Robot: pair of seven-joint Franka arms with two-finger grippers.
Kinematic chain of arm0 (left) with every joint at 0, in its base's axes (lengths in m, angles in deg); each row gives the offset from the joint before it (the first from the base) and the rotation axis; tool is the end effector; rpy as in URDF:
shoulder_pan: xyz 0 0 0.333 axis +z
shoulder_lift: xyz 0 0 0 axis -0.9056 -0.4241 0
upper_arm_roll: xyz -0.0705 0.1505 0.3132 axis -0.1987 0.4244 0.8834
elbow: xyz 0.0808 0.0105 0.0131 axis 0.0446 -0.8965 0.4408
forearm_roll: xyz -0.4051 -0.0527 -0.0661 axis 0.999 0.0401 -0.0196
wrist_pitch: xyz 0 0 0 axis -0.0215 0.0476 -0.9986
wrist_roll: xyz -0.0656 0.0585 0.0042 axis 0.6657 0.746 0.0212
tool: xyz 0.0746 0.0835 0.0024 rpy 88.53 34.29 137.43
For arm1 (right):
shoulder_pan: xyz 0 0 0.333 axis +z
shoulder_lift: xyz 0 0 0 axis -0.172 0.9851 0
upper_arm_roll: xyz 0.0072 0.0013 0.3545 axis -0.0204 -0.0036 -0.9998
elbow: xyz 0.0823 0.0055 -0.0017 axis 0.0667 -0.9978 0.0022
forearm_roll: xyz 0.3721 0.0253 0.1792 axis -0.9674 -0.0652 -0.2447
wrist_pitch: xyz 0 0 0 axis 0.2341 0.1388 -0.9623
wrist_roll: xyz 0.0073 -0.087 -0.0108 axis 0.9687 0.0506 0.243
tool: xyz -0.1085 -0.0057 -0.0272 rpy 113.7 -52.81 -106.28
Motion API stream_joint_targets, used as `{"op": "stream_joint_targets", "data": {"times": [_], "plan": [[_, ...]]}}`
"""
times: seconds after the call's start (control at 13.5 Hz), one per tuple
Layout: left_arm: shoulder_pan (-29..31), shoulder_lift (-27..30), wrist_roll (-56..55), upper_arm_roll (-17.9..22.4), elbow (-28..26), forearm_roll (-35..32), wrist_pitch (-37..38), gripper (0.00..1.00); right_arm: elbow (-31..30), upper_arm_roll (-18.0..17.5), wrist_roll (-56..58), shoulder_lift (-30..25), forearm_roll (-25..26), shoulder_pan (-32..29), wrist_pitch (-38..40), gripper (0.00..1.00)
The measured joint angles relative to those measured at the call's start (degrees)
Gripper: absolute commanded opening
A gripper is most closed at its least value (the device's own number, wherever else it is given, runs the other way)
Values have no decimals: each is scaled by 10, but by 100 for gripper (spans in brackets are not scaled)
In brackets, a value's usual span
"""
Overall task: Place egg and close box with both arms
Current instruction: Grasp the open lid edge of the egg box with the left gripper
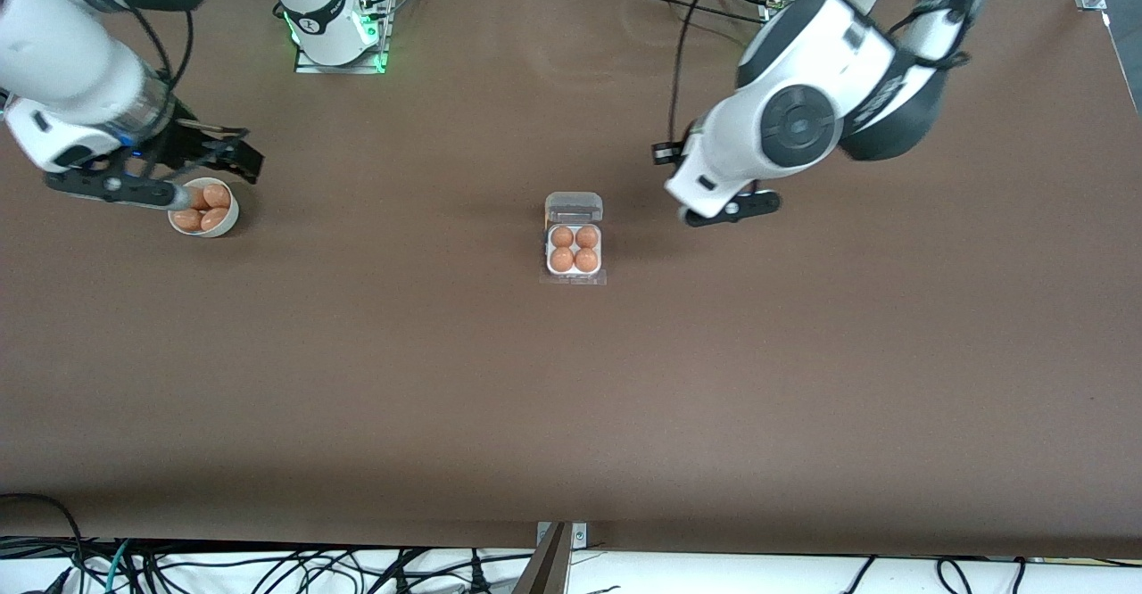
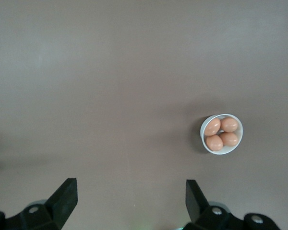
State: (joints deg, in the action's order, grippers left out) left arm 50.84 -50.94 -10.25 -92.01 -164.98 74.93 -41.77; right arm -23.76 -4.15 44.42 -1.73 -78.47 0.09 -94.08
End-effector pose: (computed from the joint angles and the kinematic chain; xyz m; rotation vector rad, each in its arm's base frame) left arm 0.5417 -0.3821 0.4567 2.9576 0.3470 -0.7910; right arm 0.5663 0.0721 0.5961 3.0380 -0.2542 -0.0942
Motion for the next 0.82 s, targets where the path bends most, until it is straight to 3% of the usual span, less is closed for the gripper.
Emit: {"op": "stream_joint_targets", "data": {"times": [0.37,0.82], "plan": [[-62,-95,-33,0,57,9,-14,6,26,1,36,-23,-19,-49,19,100],[-100,-162,-52,0,69,32,-62,4,21,2,91,-19,-20,-61,16,100]]}}
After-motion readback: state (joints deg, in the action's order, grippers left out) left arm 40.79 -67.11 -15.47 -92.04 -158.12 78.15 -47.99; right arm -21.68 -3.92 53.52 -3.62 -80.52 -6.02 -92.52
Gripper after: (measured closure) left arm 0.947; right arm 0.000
